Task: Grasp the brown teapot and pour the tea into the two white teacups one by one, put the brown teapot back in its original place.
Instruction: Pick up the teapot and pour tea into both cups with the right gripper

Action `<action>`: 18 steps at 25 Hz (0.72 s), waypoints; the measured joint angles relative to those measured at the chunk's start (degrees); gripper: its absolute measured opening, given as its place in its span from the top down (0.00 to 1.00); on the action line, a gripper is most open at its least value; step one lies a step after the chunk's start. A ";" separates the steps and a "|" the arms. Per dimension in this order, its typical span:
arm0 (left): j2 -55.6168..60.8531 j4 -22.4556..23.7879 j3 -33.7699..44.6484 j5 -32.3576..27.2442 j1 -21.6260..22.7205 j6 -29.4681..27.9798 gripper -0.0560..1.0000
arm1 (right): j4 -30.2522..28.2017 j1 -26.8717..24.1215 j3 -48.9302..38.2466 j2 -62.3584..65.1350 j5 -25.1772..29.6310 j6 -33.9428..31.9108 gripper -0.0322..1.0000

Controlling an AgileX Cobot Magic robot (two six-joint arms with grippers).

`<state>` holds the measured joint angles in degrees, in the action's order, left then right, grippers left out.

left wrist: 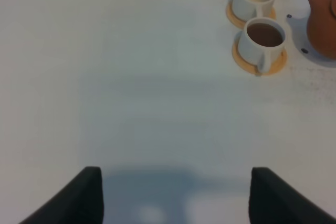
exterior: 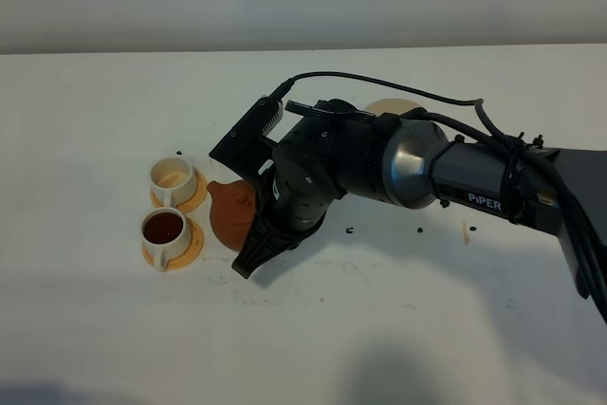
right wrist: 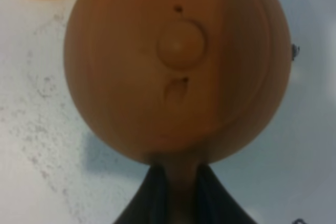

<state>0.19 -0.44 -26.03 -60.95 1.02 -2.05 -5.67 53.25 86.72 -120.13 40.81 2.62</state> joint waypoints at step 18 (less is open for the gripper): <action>0.00 0.00 0.00 0.00 0.00 0.00 0.42 | -1.72 -0.04 4.55 -1.02 5.96 0.11 0.87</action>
<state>0.19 -0.44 -26.03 -60.95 1.02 -2.05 -7.39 53.20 91.27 -121.15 46.77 2.73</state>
